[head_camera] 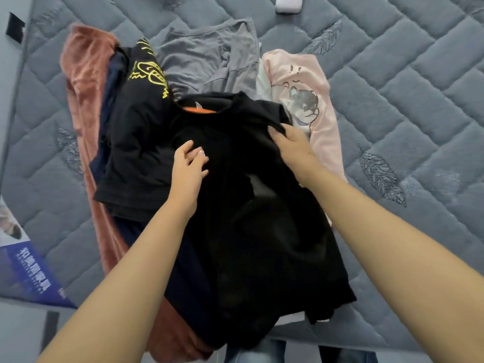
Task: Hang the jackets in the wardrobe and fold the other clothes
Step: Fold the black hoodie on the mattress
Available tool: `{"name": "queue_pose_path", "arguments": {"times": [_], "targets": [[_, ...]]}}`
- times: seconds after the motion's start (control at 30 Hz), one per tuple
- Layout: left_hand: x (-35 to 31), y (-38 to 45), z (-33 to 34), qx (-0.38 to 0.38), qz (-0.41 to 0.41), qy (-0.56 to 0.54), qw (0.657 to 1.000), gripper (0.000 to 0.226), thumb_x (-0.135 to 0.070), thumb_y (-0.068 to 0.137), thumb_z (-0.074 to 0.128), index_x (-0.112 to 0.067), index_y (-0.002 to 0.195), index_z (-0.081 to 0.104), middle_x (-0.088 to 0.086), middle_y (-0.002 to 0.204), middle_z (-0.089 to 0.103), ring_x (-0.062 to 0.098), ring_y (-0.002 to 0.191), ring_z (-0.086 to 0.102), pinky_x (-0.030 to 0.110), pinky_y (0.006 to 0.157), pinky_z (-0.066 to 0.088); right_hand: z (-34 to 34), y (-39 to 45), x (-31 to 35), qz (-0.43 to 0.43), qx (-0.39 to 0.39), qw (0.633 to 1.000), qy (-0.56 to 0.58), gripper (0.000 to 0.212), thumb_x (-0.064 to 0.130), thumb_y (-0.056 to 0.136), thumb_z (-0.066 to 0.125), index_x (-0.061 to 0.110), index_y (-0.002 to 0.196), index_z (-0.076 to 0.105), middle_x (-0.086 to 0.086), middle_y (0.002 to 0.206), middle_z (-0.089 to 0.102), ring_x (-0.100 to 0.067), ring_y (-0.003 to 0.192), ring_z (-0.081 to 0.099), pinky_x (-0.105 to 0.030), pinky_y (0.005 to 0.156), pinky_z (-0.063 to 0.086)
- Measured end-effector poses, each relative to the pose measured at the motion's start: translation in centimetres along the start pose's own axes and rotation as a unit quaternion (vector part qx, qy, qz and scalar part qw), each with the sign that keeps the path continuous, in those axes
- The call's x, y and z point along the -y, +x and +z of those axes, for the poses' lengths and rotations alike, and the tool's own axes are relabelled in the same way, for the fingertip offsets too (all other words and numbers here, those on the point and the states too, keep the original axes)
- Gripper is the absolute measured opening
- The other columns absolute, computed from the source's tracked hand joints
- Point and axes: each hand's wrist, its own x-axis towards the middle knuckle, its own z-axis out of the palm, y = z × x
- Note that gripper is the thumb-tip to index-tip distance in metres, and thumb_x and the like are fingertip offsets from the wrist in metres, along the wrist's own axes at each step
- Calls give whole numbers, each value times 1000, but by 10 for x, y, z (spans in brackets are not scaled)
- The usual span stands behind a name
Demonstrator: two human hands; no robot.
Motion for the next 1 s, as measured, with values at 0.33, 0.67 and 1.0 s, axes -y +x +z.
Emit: {"name": "queue_pose_path", "arguments": {"times": [0.33, 0.67, 1.0], "targets": [[-37, -38, 110, -66, -196, -312, 927, 51, -45, 90, 66, -15, 129, 54, 9, 118, 59, 17, 92, 63, 29, 68, 56, -143, -128, -24, 31, -12, 979, 200, 22, 20, 101, 50, 9, 101, 69, -2, 95, 68, -11, 92, 61, -28, 87, 49], [0, -143, 288, -127, -173, -302, 929, 55, -6, 93, 63, -7, 144, 42, 13, 133, 58, 24, 109, 65, 37, 84, 58, -329, -216, -110, 58, -116, 973, 190, 47, 38, 99, 50, -8, 93, 57, -8, 83, 53, -21, 81, 48, -40, 79, 43], [29, -232, 388, -79, -131, -223, 963, 39, -12, 89, 70, 4, 121, 53, 13, 114, 64, 21, 94, 68, 29, 72, 58, -415, -288, -175, 152, -102, 969, 165, 26, 35, 91, 62, 10, 97, 67, 2, 88, 72, -11, 85, 67, -31, 81, 54]]}}
